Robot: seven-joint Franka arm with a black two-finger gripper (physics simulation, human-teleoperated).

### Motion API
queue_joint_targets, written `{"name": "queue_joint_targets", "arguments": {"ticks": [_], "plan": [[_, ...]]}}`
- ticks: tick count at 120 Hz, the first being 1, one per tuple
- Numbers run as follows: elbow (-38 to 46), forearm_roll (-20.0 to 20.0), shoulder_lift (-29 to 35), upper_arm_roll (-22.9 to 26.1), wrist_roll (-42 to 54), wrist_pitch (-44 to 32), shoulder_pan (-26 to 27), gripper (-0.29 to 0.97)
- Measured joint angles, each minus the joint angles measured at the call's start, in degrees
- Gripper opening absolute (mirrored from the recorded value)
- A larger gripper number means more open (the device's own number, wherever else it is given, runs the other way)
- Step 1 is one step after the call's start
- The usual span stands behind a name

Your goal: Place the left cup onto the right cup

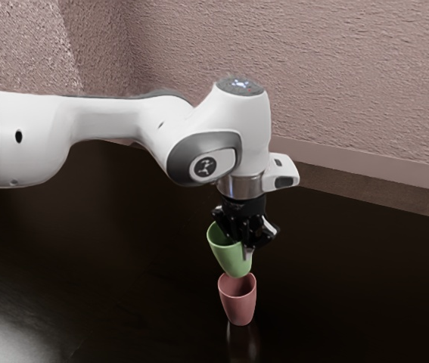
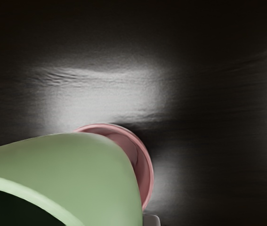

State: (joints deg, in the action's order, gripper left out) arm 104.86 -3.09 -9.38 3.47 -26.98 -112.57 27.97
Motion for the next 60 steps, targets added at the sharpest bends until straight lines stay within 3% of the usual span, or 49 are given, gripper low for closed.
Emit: {"name": "queue_joint_targets", "arguments": {"ticks": [60], "plan": [[2.17,2.15,1.30,-0.02,-1.64,0.21,1.05,-0.11]]}}
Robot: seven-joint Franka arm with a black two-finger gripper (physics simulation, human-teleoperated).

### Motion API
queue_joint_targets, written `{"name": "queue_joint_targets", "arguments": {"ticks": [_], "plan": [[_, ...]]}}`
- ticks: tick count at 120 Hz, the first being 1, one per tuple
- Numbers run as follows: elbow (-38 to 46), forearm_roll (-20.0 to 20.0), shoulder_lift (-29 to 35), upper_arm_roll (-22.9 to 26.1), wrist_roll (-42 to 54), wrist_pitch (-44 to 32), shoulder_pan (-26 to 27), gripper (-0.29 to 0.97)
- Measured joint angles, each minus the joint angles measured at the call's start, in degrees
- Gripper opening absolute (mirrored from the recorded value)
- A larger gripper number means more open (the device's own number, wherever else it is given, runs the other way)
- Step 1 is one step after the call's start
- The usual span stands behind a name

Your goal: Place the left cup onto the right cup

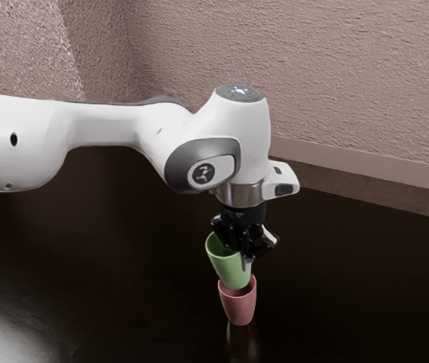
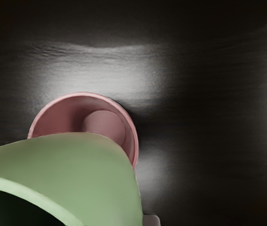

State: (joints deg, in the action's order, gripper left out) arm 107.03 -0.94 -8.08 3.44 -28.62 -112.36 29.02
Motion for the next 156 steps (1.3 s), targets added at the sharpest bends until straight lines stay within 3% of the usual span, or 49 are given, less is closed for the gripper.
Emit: {"name": "queue_joint_targets", "arguments": {"ticks": [36,156], "plan": [[0.04,1.12,-0.20,-0.26,-0.50,0.63,0.23,-0.11],[-0.14,-1.34,-2.00,-0.62,-1.26,-2.13,-0.64,-0.11]]}}
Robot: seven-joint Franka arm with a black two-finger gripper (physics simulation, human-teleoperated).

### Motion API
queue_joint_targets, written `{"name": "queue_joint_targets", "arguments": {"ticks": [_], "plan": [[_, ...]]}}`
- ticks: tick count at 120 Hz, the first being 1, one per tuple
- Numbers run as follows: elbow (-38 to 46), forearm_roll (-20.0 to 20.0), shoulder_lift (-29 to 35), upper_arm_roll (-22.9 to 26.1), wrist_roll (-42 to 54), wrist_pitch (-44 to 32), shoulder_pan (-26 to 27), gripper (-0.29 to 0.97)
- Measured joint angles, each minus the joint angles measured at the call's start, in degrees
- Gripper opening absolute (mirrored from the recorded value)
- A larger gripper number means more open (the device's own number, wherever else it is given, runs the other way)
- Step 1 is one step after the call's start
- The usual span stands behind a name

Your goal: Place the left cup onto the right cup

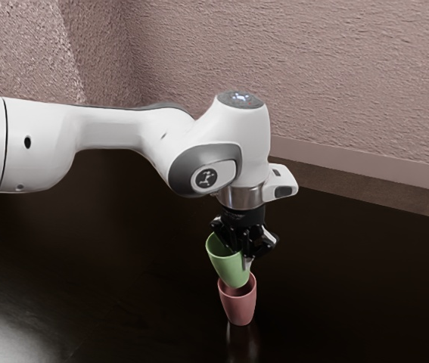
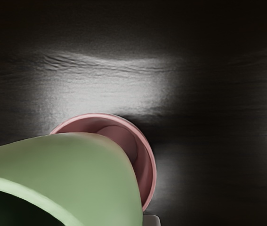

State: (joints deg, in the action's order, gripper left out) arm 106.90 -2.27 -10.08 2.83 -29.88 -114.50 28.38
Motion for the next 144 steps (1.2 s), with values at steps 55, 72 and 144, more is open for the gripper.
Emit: {"name": "queue_joint_targets", "arguments": {"ticks": [55,72,144], "plan": [[0.09,0.03,-1.43,0.00,-0.39,-1.24,0.09,-0.11],[0.13,0.03,-1.75,0.00,-0.48,-1.33,0.02,-0.11],[0.09,0.39,-3.13,-0.01,-0.30,-1.49,-0.27,0.46]]}}
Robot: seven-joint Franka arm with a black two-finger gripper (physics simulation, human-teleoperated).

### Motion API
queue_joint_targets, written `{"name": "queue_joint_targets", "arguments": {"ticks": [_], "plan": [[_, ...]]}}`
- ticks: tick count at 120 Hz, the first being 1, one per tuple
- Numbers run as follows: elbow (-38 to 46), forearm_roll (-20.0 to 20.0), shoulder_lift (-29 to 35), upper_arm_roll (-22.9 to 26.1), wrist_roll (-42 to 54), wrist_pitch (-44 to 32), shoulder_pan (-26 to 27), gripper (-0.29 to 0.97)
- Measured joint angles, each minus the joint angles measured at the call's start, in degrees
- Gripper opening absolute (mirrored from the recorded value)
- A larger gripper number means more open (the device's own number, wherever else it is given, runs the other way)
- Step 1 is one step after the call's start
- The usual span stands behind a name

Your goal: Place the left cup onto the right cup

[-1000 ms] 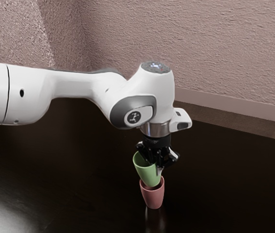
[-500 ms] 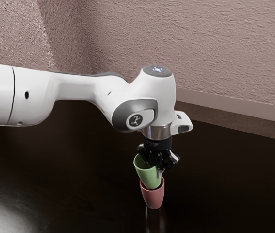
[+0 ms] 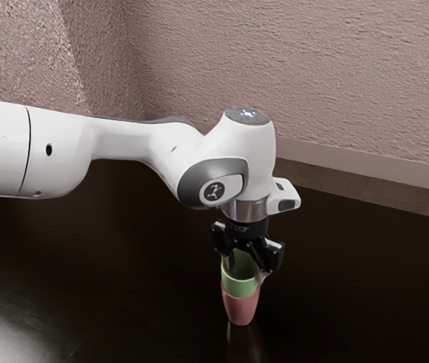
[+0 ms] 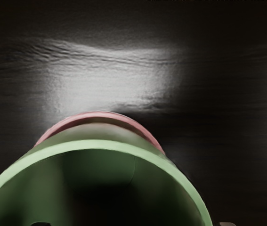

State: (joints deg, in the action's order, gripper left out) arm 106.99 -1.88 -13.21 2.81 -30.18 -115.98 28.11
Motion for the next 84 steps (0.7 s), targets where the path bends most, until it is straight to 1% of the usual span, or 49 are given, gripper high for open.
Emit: {"name": "queue_joint_targets", "arguments": {"ticks": [14,31,56,84], "plan": [[0.00,0.02,-0.07,0.00,0.07,-0.01,-0.20,0.56],[-0.06,0.03,-0.07,0.00,0.14,-0.02,-0.25,0.62],[-0.45,0.04,0.26,0.00,0.25,0.02,-0.25,0.66],[-2.52,-0.71,2.71,-0.67,0.45,1.67,-0.22,0.67]]}}
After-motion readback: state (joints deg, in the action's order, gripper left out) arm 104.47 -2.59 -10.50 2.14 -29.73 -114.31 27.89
